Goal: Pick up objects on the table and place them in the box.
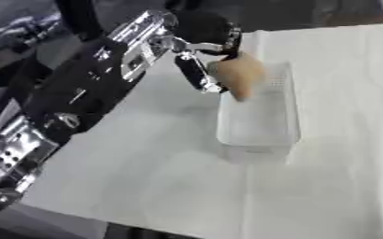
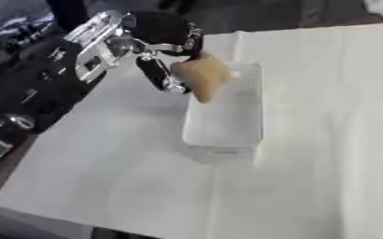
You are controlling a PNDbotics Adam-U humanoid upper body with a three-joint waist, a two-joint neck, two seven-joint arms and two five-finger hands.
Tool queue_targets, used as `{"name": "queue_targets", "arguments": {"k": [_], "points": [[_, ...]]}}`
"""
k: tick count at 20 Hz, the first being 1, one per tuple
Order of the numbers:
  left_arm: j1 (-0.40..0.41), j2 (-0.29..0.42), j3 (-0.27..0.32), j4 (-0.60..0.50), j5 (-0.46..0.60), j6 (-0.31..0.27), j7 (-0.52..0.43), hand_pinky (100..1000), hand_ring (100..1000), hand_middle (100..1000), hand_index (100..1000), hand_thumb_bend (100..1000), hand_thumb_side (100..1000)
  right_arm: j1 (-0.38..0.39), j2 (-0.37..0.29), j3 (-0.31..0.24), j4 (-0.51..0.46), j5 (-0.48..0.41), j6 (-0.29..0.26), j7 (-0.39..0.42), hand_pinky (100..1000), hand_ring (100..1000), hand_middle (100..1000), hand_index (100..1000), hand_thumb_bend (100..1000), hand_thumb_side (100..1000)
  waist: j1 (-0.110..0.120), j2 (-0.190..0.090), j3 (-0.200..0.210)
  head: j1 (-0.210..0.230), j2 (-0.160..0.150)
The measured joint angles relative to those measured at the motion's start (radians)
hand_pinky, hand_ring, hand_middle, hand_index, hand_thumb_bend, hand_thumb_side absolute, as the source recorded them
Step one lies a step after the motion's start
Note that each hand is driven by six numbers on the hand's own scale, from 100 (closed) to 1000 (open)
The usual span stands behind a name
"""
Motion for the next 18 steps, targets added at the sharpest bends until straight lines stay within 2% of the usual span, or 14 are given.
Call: {"name": "queue_targets", "arguments": {"k": [4,6,8,9,11,12,13,14,15,16,18], "points": [[0.000,-0.007,0.000,0.013,-0.009,-0.018,0.028,100,100,100,307,100,506,-0.006,0.009,0.000,0.000,-0.001,-0.003,0.001,100,114,141,423,100,1000,0.009,0.006,-0.014,0.000,-0.011],[0.000,-0.015,0.001,0.019,-0.011,-0.027,0.044,100,100,106,341,100,576,-0.008,0.009,0.000,0.000,-0.001,-0.005,0.002,100,115,141,423,100,1000,0.012,0.007,-0.016,0.000,-0.016],[0.000,-0.018,0.001,0.025,-0.011,-0.042,0.058,100,100,190,404,100,634,-0.012,0.016,0.000,0.000,-0.001,-0.008,0.002,100,116,140,423,100,1000,0.015,0.010,-0.023,0.000,-0.020],[0.001,-0.021,0.001,0.027,-0.011,-0.049,0.064,150,254,354,533,143,679,-0.012,0.017,0.000,0.000,-0.001,-0.009,0.002,100,116,140,423,100,1000,0.017,0.012,-0.023,0.000,-0.020],[0.001,-0.024,0.000,0.032,-0.016,-0.065,0.067,303,414,502,655,436,768,-0.015,0.017,0.000,0.000,-0.001,-0.011,0.002,100,116,140,423,100,1000,0.019,0.012,-0.026,0.000,-0.020],[0.001,-0.024,0.000,0.036,-0.021,-0.073,0.065,438,525,603,741,685,868,-0.017,0.017,0.000,0.000,-0.001,-0.011,0.002,100,116,140,423,100,1000,0.021,0.012,-0.026,0.000,-0.020],[0.001,-0.024,0.000,0.038,-0.027,-0.080,0.062,578,638,704,813,839,957,-0.018,0.017,0.000,0.000,-0.001,-0.011,0.002,100,116,140,423,100,1000,0.021,0.012,-0.026,0.000,-0.020],[0.001,-0.024,0.000,0.040,-0.035,-0.087,0.058,663,711,756,853,910,996,-0.019,0.017,0.000,0.000,-0.001,-0.011,0.002,100,116,140,423,100,1000,0.021,0.013,-0.026,0.000,-0.020],[0.001,-0.024,0.000,0.042,-0.045,-0.093,0.054,680,725,766,861,926,1000,-0.019,0.017,0.000,0.000,-0.001,-0.011,0.002,100,116,140,423,100,1000,0.021,0.014,-0.026,0.000,-0.020],[0.001,-0.024,0.000,0.043,-0.054,-0.098,0.051,814,819,840,927,993,1000,-0.020,0.017,-0.001,0.000,-0.001,-0.012,0.002,100,116,140,423,100,1000,0.021,0.015,-0.026,0.000,-0.020],[0.001,-0.024,0.002,0.044,-0.073,-0.106,0.049,884,870,878,963,998,1000,-0.020,0.018,-0.001,0.000,-0.001,-0.012,0.002,100,117,140,423,100,1000,0.021,0.015,-0.026,0.000,-0.020]]}}
